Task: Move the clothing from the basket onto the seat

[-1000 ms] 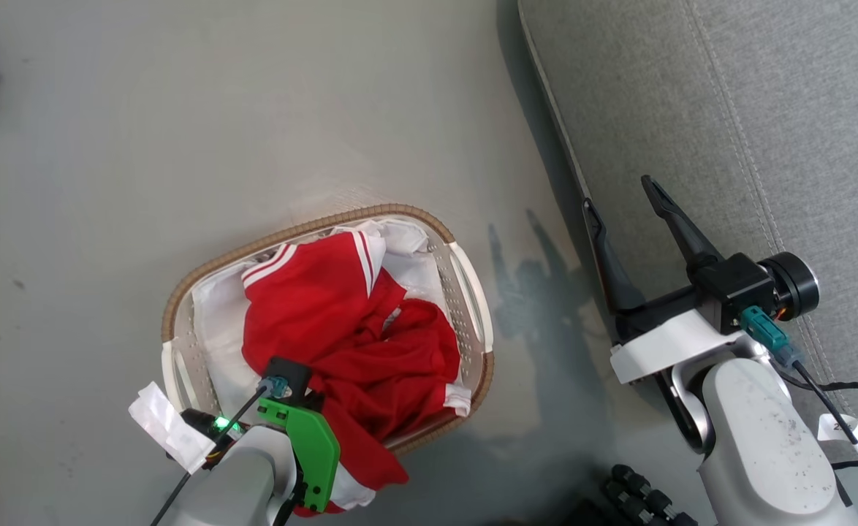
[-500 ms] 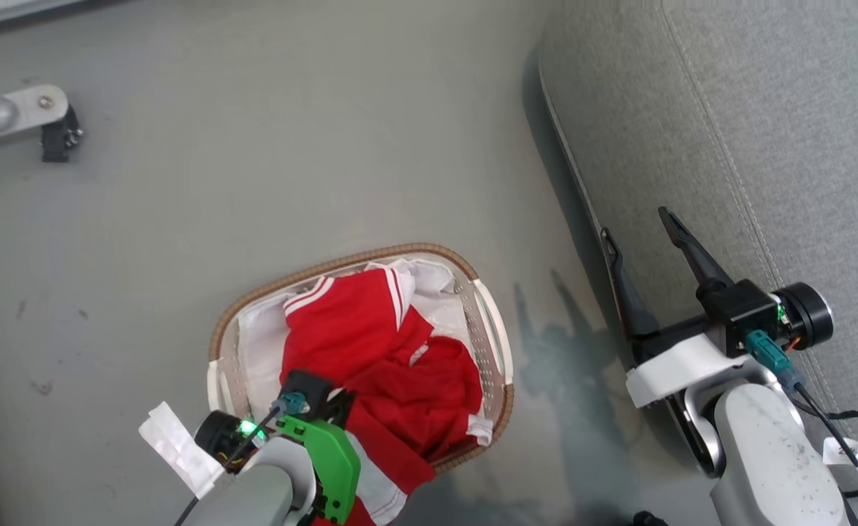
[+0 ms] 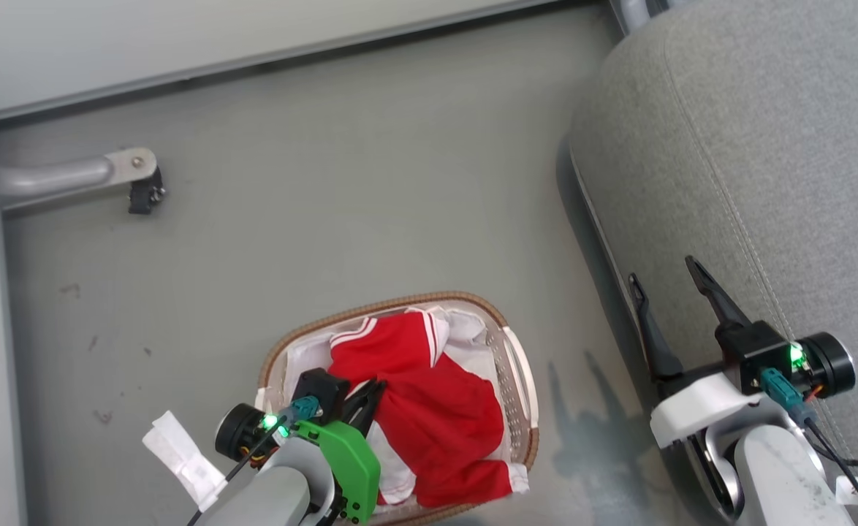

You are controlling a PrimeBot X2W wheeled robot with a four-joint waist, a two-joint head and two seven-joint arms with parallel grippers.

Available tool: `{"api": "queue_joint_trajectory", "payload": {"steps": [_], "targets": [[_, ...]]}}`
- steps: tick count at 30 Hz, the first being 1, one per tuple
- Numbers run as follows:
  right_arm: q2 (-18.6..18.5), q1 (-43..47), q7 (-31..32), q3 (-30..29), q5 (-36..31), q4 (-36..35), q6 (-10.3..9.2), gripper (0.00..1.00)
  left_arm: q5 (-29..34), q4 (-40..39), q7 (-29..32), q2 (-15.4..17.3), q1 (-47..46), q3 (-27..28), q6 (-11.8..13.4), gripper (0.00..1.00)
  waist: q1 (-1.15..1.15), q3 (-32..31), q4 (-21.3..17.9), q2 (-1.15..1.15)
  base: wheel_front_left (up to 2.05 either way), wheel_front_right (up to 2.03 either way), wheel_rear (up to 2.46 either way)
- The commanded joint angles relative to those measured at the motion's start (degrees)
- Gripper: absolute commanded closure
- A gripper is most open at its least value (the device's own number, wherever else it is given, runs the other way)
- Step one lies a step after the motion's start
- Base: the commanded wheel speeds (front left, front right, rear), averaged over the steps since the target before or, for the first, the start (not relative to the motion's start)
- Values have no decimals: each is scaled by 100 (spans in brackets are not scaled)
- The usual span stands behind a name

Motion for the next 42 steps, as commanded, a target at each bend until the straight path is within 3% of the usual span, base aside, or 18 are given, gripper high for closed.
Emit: {"api": "queue_joint_trajectory", "payload": {"steps": [1, 12, 21, 35, 42], "targets": [[-23, 121, -10, -44, -59, 19, -6, 0, 100, -145, -33, 82, 149, 94, 44, 100, 0, -309, 164, 0, 0, 0, 0], [-22, 575, -10, -148, -139, 35, -6, 0, 960, -1646, -36, 573, 377, 805, 199, 100, 0, -1186, 281, 0, 0, 0, 0], [-22, 805, -10, -26, -179, -1, -6, 0, 1568, -2672, -30, 1057, -230, 1083, 84, 100, 0, -1795, 288, 0, 0, 0, 0], [-21, 592, -10, 381, -111, -28, -6, 0, 1658, -3126, 123, 1515, -2022, 1104, -15, 100, 0, -1990, 132, 0, 0, 0, 0], [-21, 430, -10, 870, 32, -29, -6, 0, 1691, -3024, 127, 1478, -2634, 908, -15, 100, 0, -2042, 89, 0, 0, 0, 0]]}}
